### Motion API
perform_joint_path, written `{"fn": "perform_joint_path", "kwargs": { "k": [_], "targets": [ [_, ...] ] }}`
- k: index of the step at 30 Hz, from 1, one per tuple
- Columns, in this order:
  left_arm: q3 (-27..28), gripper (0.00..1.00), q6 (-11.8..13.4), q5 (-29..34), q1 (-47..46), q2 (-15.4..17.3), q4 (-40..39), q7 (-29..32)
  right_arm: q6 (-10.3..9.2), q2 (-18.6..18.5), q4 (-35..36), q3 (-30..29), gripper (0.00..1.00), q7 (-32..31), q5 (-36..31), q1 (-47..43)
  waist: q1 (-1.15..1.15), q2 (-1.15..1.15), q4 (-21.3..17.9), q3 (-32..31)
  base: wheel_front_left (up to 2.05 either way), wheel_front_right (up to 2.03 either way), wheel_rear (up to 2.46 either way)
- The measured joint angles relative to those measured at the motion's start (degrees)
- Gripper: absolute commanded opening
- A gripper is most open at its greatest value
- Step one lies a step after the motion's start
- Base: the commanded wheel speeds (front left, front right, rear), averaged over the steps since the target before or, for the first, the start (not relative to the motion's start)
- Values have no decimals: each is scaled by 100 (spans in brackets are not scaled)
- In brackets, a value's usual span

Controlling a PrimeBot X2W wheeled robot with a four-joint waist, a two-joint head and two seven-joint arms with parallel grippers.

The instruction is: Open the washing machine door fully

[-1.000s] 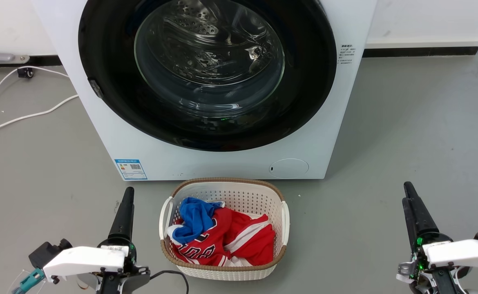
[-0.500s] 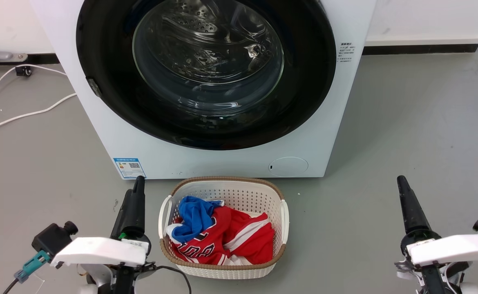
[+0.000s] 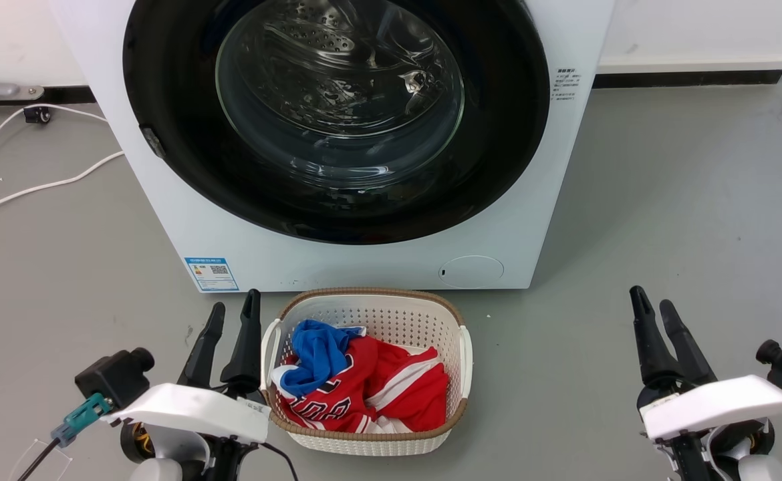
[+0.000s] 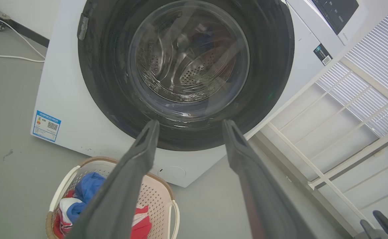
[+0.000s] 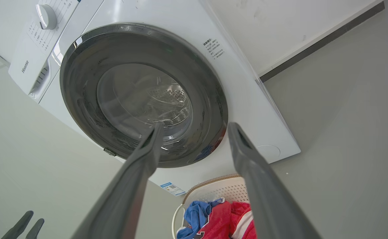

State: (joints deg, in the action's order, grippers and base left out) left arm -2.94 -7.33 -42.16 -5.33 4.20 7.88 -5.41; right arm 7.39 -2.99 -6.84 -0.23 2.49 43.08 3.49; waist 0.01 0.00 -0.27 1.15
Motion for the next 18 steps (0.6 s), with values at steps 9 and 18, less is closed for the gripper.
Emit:
{"fn": "perform_joint_path", "kwargs": {
  "k": [9,18],
  "targets": [
    [-254,100,131,1017,-49,154,87,-186,0,0,287,77,100,-52,-1407,-42,0,0,-10,-16,0,0,0],
    [-430,100,297,1702,-80,312,105,-330,1,0,482,68,100,-76,-2116,-143,0,0,-24,-10,0,0,0]
  ]
}}
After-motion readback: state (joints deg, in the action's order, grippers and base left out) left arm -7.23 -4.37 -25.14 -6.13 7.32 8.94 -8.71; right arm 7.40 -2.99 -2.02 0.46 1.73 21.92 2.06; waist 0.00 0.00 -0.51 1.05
